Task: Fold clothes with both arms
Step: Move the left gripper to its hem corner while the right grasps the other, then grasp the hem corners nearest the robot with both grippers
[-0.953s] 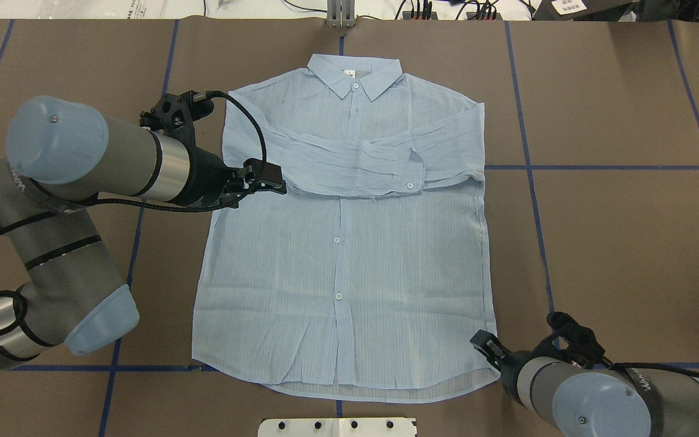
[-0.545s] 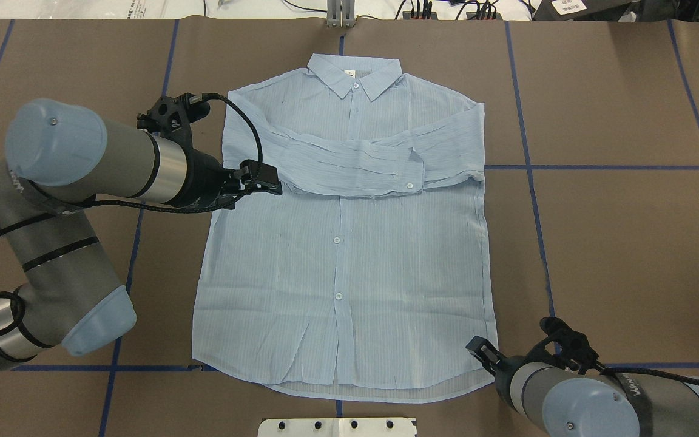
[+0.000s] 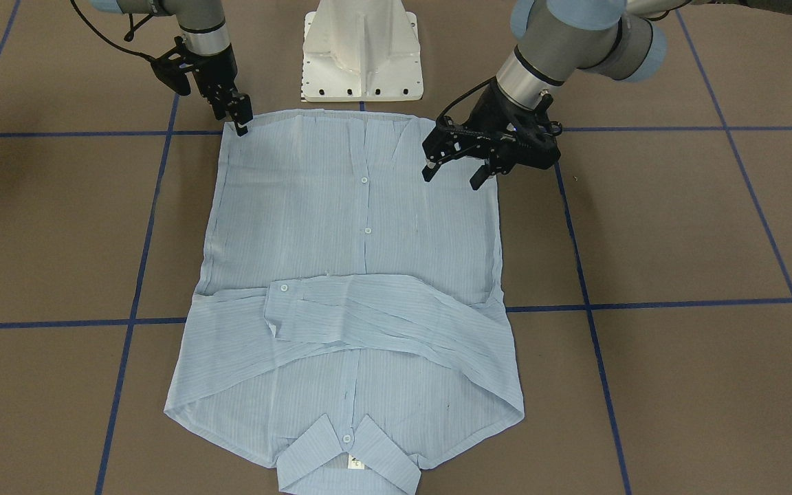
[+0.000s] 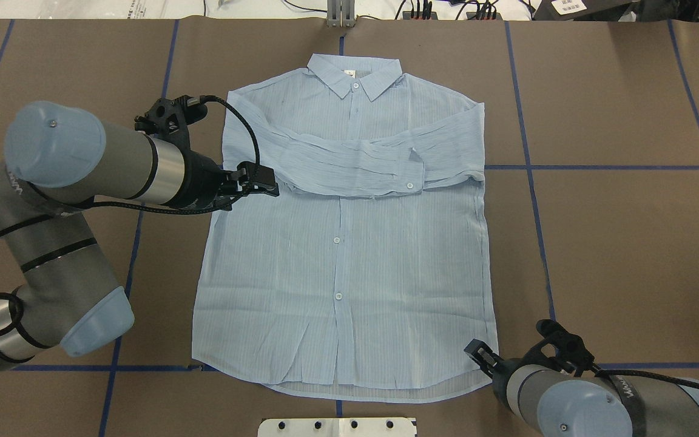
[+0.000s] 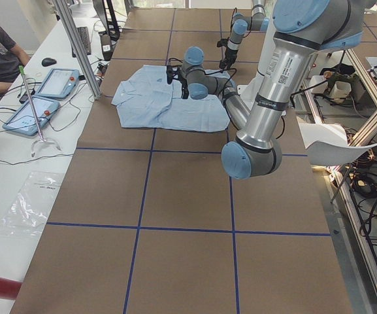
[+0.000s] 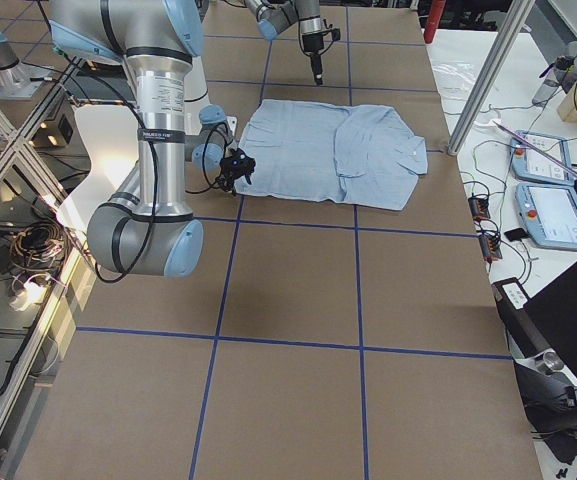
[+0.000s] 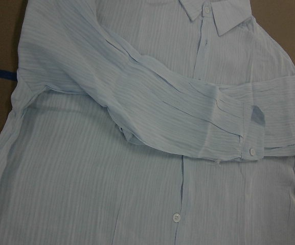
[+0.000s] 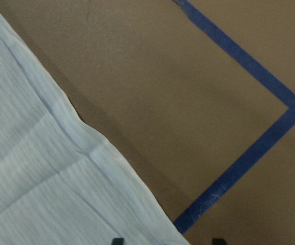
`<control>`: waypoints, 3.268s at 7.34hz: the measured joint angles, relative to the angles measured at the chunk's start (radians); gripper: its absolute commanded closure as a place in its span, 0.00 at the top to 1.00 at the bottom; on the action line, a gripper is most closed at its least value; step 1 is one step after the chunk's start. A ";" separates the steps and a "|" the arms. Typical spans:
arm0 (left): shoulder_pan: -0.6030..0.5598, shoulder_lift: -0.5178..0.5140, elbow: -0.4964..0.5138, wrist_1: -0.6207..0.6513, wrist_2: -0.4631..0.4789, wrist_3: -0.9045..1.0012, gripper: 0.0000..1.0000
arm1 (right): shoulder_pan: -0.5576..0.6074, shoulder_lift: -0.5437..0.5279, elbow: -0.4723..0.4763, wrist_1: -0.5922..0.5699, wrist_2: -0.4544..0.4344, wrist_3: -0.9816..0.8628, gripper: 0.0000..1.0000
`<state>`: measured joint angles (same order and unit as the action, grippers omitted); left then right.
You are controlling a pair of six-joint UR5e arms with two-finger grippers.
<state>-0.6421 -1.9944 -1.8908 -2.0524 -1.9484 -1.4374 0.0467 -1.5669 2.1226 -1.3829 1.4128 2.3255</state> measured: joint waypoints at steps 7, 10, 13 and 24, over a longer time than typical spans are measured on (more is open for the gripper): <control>0.001 0.031 -0.004 0.001 0.002 -0.007 0.96 | 0.007 0.004 0.013 -0.019 0.002 0.000 0.00; 0.073 0.173 -0.069 0.001 0.073 -0.098 0.85 | 0.010 0.002 0.030 -0.020 0.003 0.000 0.00; 0.258 0.319 -0.161 0.035 0.199 -0.277 0.85 | 0.013 -0.001 0.040 -0.020 0.006 0.000 0.00; 0.432 0.328 -0.160 0.191 0.303 -0.428 0.40 | 0.018 -0.001 0.047 -0.020 0.006 0.000 0.00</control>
<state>-0.2102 -1.6661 -2.0511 -1.8619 -1.6458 -1.8653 0.0644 -1.5676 2.1697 -1.4027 1.4189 2.3255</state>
